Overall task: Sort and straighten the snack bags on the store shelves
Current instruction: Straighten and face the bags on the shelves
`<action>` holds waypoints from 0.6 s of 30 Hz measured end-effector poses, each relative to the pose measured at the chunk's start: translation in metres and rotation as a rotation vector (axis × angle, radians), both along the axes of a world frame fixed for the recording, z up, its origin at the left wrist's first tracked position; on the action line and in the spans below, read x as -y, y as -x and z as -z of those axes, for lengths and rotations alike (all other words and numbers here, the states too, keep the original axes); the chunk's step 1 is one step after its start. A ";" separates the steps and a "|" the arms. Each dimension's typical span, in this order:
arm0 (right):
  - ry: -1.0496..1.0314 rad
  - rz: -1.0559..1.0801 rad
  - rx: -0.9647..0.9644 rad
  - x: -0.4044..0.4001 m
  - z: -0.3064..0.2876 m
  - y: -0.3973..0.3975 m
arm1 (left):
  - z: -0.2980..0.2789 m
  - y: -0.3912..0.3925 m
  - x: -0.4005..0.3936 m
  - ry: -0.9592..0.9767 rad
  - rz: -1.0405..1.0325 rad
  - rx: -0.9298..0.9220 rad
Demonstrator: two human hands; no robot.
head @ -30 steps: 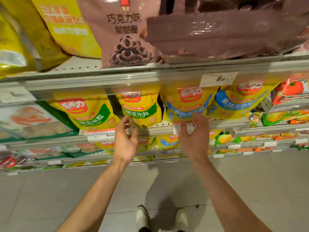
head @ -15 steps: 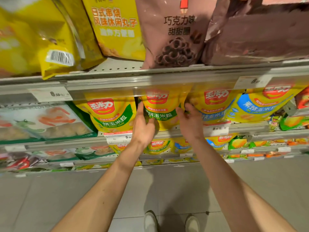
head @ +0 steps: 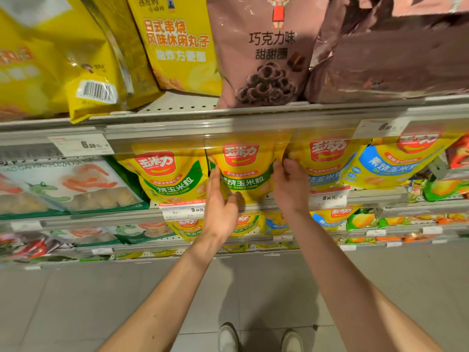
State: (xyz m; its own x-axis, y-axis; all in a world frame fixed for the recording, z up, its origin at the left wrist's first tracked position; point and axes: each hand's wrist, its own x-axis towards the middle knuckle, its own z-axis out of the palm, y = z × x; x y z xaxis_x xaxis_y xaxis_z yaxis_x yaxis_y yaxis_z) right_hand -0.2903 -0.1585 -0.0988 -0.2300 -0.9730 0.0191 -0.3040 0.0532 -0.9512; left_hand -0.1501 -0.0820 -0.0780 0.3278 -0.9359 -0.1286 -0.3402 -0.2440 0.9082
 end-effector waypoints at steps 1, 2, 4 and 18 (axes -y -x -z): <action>0.024 0.022 -0.017 -0.003 0.001 -0.001 | 0.000 -0.003 0.000 -0.004 -0.004 -0.002; 0.040 0.038 -0.013 -0.007 0.003 -0.002 | 0.002 -0.005 0.002 -0.002 -0.007 -0.007; 0.056 0.052 0.009 -0.018 0.007 -0.005 | 0.003 -0.010 0.005 0.004 -0.003 -0.014; 0.050 -0.008 -0.102 -0.032 0.014 -0.002 | 0.008 -0.004 0.006 0.010 0.059 0.053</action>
